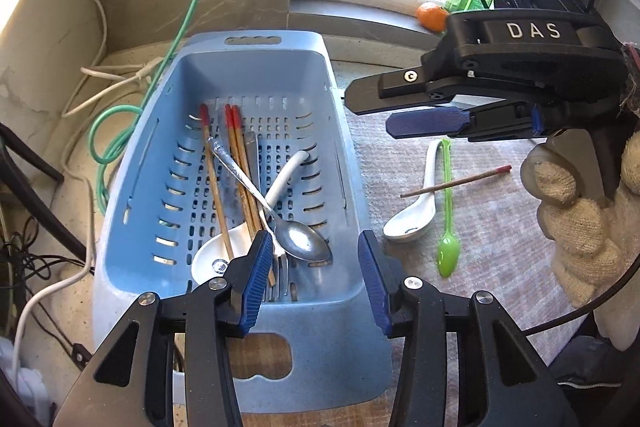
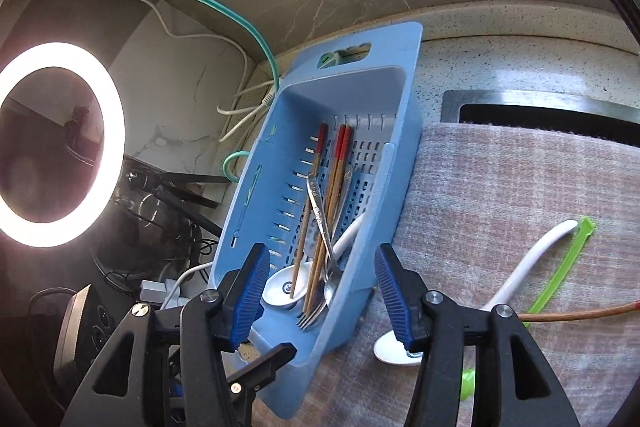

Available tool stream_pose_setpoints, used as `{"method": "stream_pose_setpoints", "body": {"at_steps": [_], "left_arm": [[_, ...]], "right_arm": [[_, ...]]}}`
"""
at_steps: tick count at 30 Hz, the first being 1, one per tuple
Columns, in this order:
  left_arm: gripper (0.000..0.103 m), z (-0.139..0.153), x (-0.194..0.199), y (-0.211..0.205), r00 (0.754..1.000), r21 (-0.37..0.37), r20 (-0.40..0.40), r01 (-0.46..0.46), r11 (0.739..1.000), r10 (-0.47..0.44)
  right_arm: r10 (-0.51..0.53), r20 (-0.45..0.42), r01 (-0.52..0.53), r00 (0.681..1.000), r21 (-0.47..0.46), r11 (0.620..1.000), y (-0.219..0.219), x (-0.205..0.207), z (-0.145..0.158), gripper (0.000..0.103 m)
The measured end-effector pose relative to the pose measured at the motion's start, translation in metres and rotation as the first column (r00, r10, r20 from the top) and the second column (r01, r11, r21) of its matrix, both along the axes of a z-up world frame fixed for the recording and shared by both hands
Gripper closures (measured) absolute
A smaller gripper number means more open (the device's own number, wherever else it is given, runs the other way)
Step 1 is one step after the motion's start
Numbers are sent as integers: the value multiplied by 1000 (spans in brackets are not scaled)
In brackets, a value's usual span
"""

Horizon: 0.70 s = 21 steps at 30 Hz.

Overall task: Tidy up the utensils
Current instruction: 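Move the right tool back over the towel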

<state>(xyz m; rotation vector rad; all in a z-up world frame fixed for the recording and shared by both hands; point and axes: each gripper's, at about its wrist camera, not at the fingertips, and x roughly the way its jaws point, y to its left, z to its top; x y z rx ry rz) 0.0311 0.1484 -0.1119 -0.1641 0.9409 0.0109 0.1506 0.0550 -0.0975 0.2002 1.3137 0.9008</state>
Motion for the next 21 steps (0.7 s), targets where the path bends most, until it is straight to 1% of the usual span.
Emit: {"method": "stream_pose_setpoints", "body": {"at_steps": [2,6,10,14,16,18,20,21], "left_arm": [[60,4,0,-4,1000,6,6,6,1000,-7],[60,11,5,-13,1000,18,16,26,999,-26],[60,16,12,-27,998,30,21,61,998,-62],[60,15,19,-44,995,26,13,97,995,-97],[60,13,23,-53,994,30,7,111,993,-112],[60,13,25,-59,994,28,4,112,993,-113],[60,14,26,-62,994,19,5,105,994,-105],[60,15,26,-62,995,16,8,97,995,-97]], "right_arm": [[-8,10,8,1000,0,1000,-14,1,3,52],[-32,63,33,998,-18,999,-46,3,10,52],[-68,90,70,994,-20,997,-80,6,11,52],[-125,109,128,986,-24,991,-107,11,7,52],[-151,102,154,983,-15,988,-116,15,5,52],[-151,97,153,984,-19,988,-119,20,4,52],[-117,90,121,989,-41,992,-115,24,1,53],[-93,78,97,993,-46,994,-111,26,-2,55]]}}
